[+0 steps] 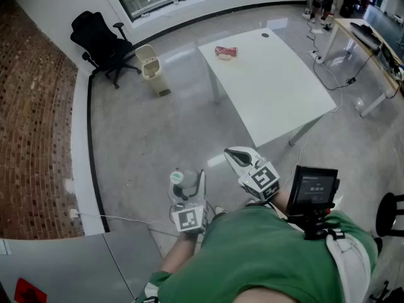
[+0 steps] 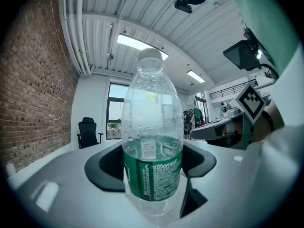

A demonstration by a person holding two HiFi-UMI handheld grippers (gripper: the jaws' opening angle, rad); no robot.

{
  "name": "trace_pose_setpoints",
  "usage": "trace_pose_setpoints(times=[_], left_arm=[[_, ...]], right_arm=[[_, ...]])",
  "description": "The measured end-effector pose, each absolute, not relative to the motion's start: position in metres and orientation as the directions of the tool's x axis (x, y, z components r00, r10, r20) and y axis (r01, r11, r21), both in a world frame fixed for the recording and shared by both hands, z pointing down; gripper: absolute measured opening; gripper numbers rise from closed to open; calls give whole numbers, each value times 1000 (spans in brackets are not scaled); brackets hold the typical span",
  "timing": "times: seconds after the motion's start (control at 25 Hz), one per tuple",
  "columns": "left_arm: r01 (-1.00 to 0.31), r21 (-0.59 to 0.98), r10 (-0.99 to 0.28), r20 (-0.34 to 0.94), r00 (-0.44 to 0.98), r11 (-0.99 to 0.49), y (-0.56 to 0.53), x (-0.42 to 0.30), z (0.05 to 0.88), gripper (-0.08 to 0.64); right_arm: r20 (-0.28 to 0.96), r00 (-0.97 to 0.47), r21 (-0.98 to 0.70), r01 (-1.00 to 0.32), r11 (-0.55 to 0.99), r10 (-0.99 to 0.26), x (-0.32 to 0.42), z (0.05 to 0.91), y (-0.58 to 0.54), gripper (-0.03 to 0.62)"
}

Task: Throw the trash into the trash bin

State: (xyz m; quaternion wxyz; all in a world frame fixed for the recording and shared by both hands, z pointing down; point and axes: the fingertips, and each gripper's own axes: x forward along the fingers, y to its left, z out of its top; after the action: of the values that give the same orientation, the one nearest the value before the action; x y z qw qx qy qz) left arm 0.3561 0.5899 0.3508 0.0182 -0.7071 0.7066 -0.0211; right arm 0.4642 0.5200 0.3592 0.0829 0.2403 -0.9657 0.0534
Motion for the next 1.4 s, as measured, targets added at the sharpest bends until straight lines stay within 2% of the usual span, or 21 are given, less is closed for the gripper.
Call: trace_pose_setpoints(times=[0.6,1.4], left_arm=[[-999,-42,-999,37,-23,21,588,348,340,336],[-1000,-25,-1000,26,5,-5,604,277,359,335]], right_arm=[[176,-874,-82,-471,878,-452,459,357,518,3],[180,-857,-84,-502,861,-483,384,356,526,3]])
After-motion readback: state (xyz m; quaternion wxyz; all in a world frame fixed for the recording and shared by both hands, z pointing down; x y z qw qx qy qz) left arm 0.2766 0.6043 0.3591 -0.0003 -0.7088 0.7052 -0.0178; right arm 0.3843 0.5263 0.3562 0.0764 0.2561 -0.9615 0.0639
